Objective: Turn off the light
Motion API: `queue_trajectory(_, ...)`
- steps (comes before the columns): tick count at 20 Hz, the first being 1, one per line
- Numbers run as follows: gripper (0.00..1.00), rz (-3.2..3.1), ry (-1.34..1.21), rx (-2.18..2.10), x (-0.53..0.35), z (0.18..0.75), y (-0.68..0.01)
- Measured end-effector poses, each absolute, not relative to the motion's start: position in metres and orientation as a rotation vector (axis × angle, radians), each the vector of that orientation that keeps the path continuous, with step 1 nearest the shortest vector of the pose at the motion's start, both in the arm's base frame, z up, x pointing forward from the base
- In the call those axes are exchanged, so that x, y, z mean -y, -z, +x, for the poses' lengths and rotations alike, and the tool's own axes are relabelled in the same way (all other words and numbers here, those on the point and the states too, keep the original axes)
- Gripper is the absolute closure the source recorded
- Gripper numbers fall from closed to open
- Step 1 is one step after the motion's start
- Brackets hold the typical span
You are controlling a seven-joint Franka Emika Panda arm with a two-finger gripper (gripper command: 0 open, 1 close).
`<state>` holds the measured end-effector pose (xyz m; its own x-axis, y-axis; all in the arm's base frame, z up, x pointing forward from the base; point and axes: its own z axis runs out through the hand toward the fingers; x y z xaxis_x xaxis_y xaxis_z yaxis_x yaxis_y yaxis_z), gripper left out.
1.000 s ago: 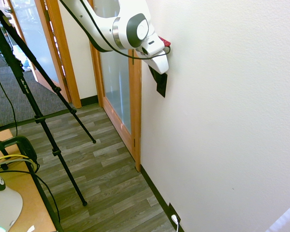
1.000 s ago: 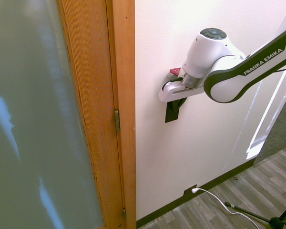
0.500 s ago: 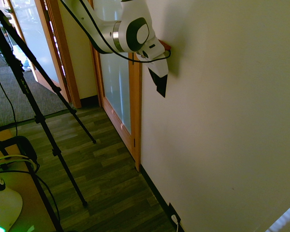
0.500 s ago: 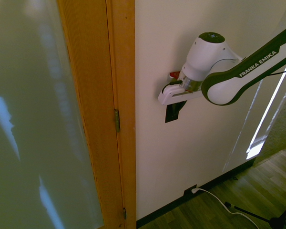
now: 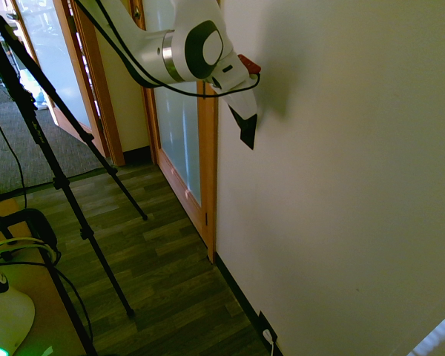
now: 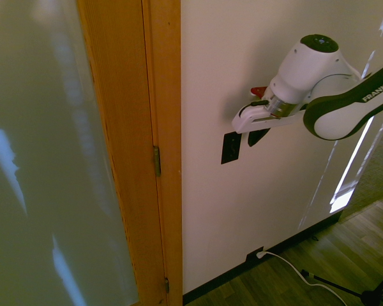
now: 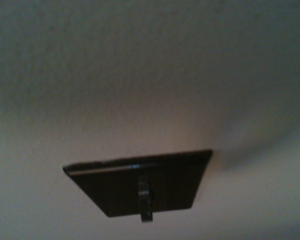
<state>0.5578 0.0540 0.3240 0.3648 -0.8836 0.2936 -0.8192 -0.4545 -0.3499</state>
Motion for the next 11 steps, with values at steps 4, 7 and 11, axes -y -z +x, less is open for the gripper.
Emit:
queue_trajectory(4,1.0,-2.477,0.641,-1.561,-0.052,0.527,-0.326)
queue_trajectory(7,1.0,-2.489,0.6,-1.576,-0.051,0.506,-0.318)
queue_trajectory(11,1.0,-2.504,0.543,-1.589,-0.051,0.481,-0.302)
